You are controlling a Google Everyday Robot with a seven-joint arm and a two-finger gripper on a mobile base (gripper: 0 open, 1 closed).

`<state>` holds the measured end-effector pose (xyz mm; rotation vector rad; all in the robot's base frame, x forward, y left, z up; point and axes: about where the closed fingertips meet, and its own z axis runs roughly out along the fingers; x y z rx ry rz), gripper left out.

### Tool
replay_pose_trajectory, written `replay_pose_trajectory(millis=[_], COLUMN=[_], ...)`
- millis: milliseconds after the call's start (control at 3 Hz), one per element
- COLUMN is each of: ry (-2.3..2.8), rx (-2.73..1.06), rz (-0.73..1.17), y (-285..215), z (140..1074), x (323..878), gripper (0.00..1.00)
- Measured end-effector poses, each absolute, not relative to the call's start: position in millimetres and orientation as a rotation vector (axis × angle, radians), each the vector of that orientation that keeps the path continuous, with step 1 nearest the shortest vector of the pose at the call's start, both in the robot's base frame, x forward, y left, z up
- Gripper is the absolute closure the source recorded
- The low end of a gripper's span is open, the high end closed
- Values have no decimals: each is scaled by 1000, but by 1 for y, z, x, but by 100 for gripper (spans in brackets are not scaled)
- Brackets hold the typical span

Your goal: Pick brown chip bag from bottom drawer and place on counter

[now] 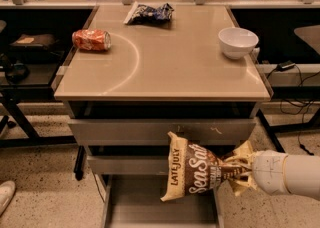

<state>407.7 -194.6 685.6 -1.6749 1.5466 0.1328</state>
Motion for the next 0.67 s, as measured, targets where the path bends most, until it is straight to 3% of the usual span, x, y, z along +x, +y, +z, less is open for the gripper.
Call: replay_pose_trajectory(millis=[667], ry=[1450], rx=[-1701], rz=[12], y=[-173], z=[772], x=[418], gripper=[100])
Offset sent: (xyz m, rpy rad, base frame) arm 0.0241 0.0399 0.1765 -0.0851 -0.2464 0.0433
